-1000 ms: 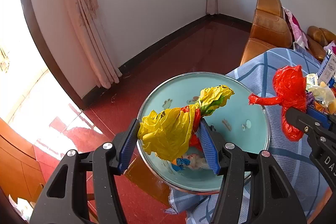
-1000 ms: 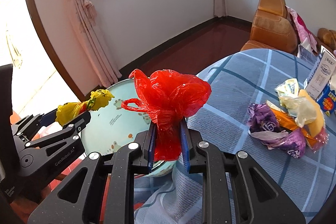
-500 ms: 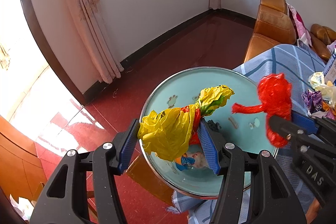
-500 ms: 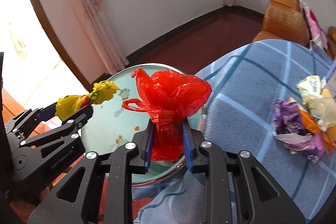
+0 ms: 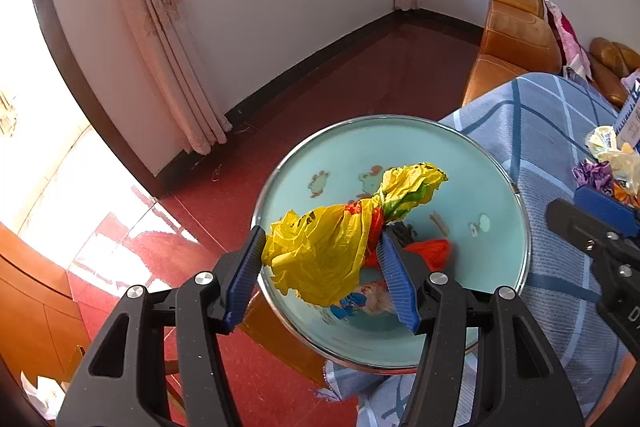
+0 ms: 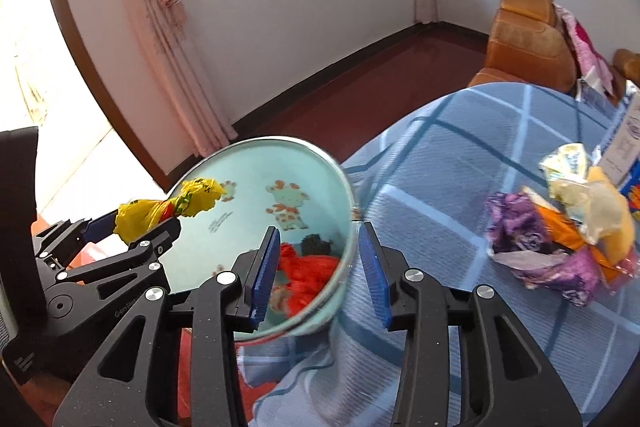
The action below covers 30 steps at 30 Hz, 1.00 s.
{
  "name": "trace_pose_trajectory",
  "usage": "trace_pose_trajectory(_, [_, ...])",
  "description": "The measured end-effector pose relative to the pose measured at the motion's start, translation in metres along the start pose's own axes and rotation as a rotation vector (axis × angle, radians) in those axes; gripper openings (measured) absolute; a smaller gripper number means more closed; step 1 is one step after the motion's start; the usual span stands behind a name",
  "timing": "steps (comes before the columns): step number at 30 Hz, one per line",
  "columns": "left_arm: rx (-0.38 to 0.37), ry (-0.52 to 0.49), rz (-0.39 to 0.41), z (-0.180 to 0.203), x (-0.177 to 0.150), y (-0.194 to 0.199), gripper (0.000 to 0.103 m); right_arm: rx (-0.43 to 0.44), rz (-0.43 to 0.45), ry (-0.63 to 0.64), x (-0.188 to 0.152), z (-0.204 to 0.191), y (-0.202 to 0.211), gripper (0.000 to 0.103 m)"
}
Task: Collect trash
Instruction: 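Open both grippers over the wastebasket to drop the yellow and red bags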
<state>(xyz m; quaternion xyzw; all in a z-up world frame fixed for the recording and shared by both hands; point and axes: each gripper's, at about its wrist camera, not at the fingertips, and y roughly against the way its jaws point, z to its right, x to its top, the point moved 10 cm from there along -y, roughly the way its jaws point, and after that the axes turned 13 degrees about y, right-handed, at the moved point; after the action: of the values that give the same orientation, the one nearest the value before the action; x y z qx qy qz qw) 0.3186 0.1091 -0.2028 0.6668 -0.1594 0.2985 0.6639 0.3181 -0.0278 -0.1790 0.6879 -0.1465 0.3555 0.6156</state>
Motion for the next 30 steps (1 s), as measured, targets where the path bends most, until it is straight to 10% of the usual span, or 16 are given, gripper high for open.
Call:
trace_pose_trajectory(16, [0.018, -0.025, 0.039, 0.017, -0.003, 0.025, 0.091, -0.096, 0.067, -0.128, -0.014, 0.053, 0.038, 0.077])
trace_pose_trajectory(30, [-0.055, -0.089, 0.028, 0.07, -0.021, 0.043, 0.095, -0.16, 0.036, -0.211, -0.04, 0.1, 0.061, 0.077])
